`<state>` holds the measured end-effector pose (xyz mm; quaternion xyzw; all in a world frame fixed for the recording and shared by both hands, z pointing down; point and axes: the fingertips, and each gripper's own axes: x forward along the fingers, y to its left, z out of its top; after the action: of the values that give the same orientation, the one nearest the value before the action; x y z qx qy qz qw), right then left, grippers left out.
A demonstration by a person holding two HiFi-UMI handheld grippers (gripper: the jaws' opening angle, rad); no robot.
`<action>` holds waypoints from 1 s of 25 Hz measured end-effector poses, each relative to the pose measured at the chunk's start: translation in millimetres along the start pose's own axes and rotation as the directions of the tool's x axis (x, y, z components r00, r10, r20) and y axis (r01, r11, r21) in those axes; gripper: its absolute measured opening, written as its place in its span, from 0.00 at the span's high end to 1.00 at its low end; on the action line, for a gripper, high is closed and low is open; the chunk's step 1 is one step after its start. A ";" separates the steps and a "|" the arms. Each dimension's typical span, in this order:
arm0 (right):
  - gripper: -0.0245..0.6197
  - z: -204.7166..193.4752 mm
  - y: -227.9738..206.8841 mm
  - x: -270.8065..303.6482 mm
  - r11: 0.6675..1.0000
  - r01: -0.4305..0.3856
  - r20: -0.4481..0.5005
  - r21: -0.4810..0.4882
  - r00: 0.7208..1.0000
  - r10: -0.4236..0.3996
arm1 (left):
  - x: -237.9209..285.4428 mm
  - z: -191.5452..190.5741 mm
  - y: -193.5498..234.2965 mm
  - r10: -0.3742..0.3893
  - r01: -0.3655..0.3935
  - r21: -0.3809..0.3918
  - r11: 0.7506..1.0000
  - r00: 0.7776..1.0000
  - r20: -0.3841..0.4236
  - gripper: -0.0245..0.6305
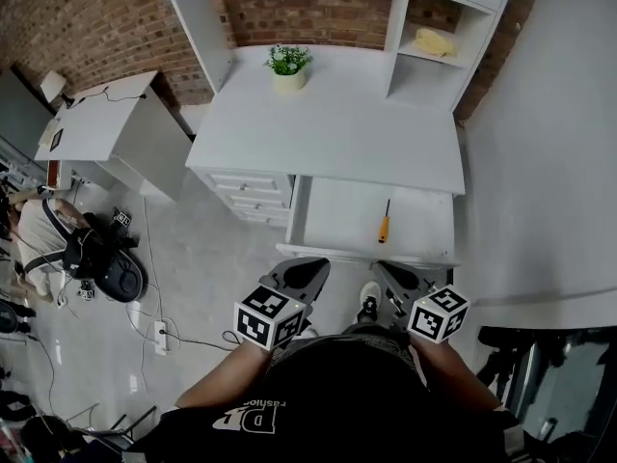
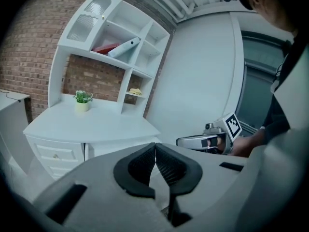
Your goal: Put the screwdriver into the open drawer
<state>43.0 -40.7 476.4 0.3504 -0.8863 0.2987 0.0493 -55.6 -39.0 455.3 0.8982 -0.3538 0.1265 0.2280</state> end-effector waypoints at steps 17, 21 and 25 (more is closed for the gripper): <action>0.95 -43.5 70.3 -70.1 0.985 0.167 0.081 -0.054 0.983 -0.162 | -59.5 -33.8 -55.8 -0.152 0.152 0.047 0.987 0.988 -0.013 0.93; 0.96 -31.6 71.2 -77.0 0.985 0.146 0.073 -0.096 0.988 -0.139 | -58.8 -28.7 -63.8 -0.125 0.125 0.029 0.992 0.992 -0.008 0.93; 0.95 -25.6 72.8 -92.9 0.984 0.133 0.078 -0.121 0.989 -0.124 | -51.6 -29.0 -85.9 -0.128 0.128 0.030 0.991 0.992 -0.011 0.93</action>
<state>62.1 70.6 433.7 0.4133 -0.8801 0.2259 0.0594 -35.0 60.8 432.8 0.9219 -0.2925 0.1211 0.2235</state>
